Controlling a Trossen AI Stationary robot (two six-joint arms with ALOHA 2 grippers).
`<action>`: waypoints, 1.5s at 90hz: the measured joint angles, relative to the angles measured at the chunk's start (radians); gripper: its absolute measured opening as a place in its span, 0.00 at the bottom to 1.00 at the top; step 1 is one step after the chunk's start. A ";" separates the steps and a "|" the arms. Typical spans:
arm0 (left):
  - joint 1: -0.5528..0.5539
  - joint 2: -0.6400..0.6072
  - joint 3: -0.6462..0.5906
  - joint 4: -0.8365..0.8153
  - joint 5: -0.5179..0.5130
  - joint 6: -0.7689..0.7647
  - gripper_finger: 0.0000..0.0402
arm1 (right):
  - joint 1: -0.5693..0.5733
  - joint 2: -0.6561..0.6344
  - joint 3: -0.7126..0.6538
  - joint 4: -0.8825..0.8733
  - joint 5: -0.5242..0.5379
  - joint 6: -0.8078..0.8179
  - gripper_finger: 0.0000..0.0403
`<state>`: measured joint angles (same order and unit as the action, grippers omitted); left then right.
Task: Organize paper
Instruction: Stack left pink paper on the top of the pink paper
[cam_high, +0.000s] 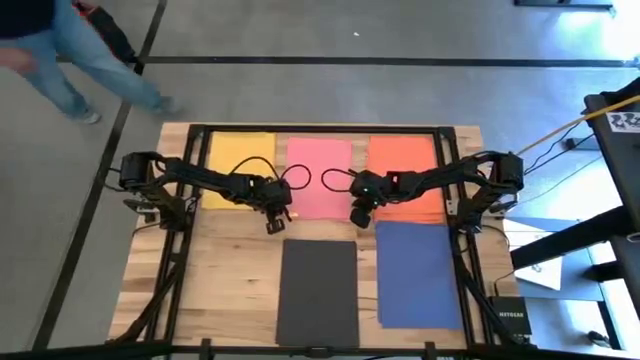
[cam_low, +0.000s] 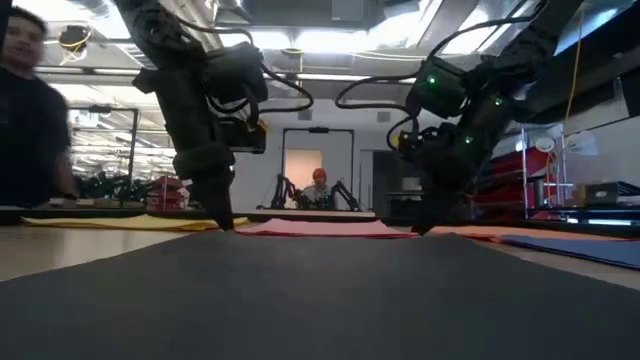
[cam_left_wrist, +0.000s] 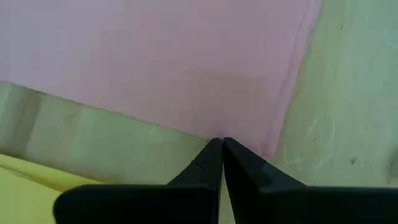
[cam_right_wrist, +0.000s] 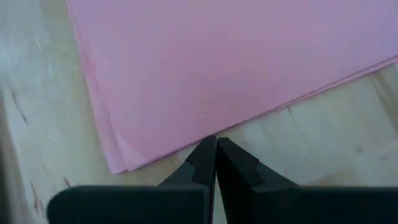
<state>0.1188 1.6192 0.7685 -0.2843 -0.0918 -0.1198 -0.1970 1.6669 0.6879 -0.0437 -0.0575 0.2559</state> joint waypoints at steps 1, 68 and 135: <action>-0.001 0.000 0.000 0.001 0.000 0.000 0.00 | 0.000 0.000 0.000 0.000 0.000 0.000 0.00; -0.024 -0.138 0.001 -0.039 -0.013 -0.001 0.00 | 0.002 -0.079 -0.001 -0.094 -0.052 -0.014 0.00; -0.252 -0.164 -0.043 0.055 -0.027 -0.168 0.00 | 0.206 -0.014 0.112 -0.080 0.021 0.010 0.00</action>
<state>-0.1337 1.4555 0.7260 -0.2294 -0.1188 -0.2874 0.0090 1.6525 0.7994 -0.1237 -0.0370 0.2661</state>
